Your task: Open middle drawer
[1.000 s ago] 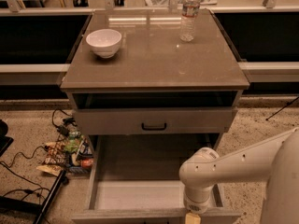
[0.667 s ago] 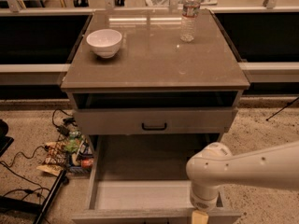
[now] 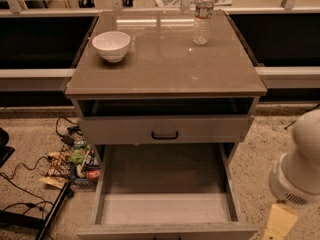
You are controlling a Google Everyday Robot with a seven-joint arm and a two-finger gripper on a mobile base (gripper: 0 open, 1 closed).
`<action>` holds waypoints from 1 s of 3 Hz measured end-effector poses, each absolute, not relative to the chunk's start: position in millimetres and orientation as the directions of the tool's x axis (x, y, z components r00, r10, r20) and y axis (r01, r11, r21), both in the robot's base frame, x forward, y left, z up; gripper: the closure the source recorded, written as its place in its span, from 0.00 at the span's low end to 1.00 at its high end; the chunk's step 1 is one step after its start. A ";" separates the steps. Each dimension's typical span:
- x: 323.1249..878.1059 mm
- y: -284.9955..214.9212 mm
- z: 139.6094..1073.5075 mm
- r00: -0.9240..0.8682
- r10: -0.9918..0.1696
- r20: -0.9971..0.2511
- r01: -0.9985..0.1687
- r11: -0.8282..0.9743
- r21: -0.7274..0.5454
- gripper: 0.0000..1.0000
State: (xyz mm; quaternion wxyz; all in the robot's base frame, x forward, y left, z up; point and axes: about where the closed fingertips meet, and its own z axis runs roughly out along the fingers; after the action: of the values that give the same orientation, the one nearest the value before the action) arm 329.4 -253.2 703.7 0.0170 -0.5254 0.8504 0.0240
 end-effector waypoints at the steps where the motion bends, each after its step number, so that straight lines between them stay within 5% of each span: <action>1: 342.7 -248.9 726.7 -0.377 -0.924 -0.063 -0.925 0.379 -0.019 0.00; 3: 341.4 -262.7 752.6 -0.335 -0.934 -0.120 -0.941 0.338 0.000 0.00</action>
Offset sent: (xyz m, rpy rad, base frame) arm 0.0122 0.0022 0.0267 0.0361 -0.0451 0.0850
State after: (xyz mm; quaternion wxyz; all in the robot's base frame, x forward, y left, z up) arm 341.4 -262.7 752.6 0.0492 -0.5745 0.8163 0.0347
